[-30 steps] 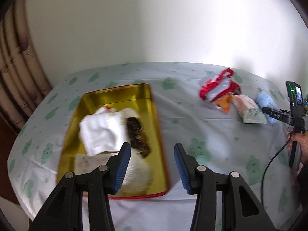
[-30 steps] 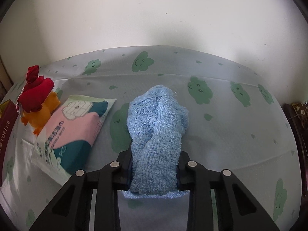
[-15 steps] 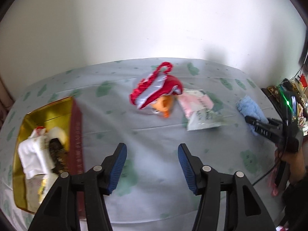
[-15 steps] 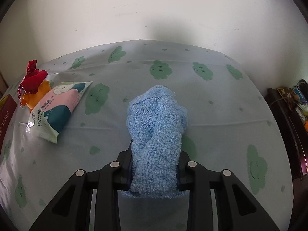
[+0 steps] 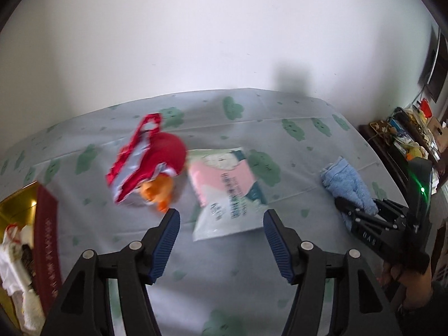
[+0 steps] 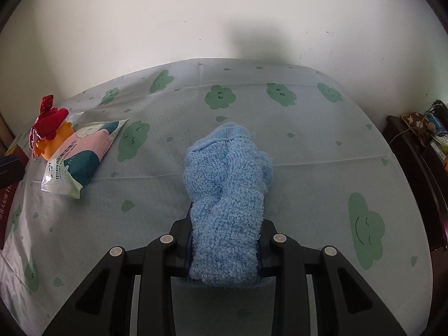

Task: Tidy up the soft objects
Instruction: 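Grasp the pink cleaning-wipes packet with the left gripper while the right holds the blue sock, then carry the wipes packet into the gold tin and open the left gripper, then carry the blue towel sock into the gold tin and open the right gripper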

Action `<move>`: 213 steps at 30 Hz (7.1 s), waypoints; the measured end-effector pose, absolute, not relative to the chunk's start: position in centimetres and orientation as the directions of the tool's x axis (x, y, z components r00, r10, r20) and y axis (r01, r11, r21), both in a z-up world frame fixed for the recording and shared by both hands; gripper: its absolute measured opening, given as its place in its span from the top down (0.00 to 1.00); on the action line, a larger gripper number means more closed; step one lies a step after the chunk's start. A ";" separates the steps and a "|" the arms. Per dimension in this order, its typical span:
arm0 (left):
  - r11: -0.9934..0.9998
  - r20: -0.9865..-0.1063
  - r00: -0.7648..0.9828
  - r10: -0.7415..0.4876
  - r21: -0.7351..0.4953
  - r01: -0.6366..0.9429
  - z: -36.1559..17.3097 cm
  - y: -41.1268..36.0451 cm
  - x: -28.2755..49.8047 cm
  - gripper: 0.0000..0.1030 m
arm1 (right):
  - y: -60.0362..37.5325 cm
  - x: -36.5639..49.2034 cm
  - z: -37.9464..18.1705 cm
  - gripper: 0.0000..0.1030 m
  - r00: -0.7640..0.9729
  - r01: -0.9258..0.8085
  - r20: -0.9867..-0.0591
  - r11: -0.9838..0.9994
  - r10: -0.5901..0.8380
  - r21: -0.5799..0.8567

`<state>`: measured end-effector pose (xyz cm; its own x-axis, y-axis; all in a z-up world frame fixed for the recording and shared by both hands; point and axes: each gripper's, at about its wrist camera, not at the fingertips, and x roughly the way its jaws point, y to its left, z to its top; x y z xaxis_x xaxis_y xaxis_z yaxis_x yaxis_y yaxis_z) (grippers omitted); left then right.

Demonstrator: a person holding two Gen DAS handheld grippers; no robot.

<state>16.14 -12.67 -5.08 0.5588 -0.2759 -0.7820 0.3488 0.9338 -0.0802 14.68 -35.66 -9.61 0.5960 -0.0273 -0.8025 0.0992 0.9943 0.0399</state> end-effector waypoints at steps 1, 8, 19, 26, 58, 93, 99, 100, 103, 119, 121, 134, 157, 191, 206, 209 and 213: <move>0.933 -0.784 0.556 -0.277 -0.081 0.351 -5.2 -13.0 16.4 0.38 | -35.6 14.7 -9.6 0.72 0.596 0.099 -0.802 0.994 -0.028 0.039; 0.938 -0.811 0.524 -0.261 -0.085 0.335 -6.9 -14.4 18.4 0.38 | -35.7 14.7 -9.5 0.71 0.597 0.097 -0.802 0.994 -0.018 0.050; 0.961 -0.842 0.515 -0.164 -0.019 0.275 -9.8 -17.0 22.4 0.32 | -35.8 14.7 -9.5 0.68 0.598 0.090 -0.801 0.993 0.004 0.072; 0.962 -0.852 0.508 -0.126 0.021 0.274 -11.8 -17.7 23.7 0.26 | -36.0 14.7 -9.5 0.67 0.599 0.086 -0.801 0.993 0.015 0.083; 0.943 -0.797 0.586 -0.146 0.067 0.326 -8.0 -16.3 17.1 0.40 | -35.4 15.0 -9.6 0.65 0.589 0.079 -0.808 0.997 -0.026 0.026; 0.993 -0.744 0.667 0.039 0.104 0.058 -1.6 -0.5 14.4 0.40 | -35.2 14.9 -9.7 0.66 0.587 0.077 -0.809 0.997 -0.035 0.012; 0.994 -0.746 0.659 0.091 0.110 -0.014 -1.5 3.2 14.7 0.40 | -35.1 15.0 -9.7 0.66 0.586 0.075 -0.809 0.997 -0.036 0.010; 0.994 -0.748 0.657 0.093 0.105 -0.021 -1.4 3.7 14.7 0.40 | -35.2 15.0 -9.7 0.66 0.586 0.075 -0.809 0.997 -0.036 0.010; 0.994 -0.751 0.652 0.106 0.092 -0.056 -1.3 5.6 14.7 0.40 | -35.2 15.0 -9.7 0.66 0.586 0.075 -0.809 0.997 -0.036 0.010; 0.976 -0.782 0.592 0.194 0.091 -0.199 -1.5 15.4 16.0 0.40 | -35.2 15.0 -9.7 0.66 0.586 0.075 -0.810 0.997 -0.037 0.009; 0.973 -0.790 0.581 0.199 0.090 -0.210 -1.9 16.1 16.1 0.40 | -35.1 15.0 -9.7 0.66 0.586 0.075 -0.810 0.997 -0.039 0.007; 0.970 -0.831 0.531 0.163 0.037 -0.240 -4.1 18.9 17.0 0.38 | -35.1 15.0 -9.8 0.66 0.585 0.074 -0.810 0.997 -0.041 0.003; 0.980 -0.831 0.539 0.138 0.038 -0.193 -2.8 19.1 16.7 0.31 | -35.1 15.0 -9.7 0.66 0.584 0.074 -0.811 0.997 -0.045 -0.002; 0.952 -0.724 0.632 0.277 0.117 -0.283 -2.0 21.3 5.7 0.31 | -34.5 14.7 -9.5 0.74 0.584 0.059 -0.807 0.996 -0.085 -0.062; 0.932 -0.699 0.645 0.309 0.088 -0.351 -2.5 23.1 4.1 0.31 | -28.3 14.1 -7.0 0.77 0.616 -0.012 -0.787 0.999 -0.026 -0.042; 0.929 -0.700 0.643 0.310 0.077 -0.363 -2.6 23.6 4.0 0.31 | -26.4 14.0 -6.4 0.77 0.622 -0.048 -0.783 0.998 -0.001 -0.040; 0.919 -0.695 0.641 0.325 0.071 -0.388 -2.7 24.3 3.8 0.31 | -23.9 13.8 -5.6 0.77 0.626 -0.095 -0.779 0.995 0.034 -0.033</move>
<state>3.76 24.26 -2.69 0.6413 0.3248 -0.6952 -0.3882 0.9188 0.0713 13.79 -23.94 -5.62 0.6262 0.0339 -0.7789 -0.0948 0.9950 -0.0329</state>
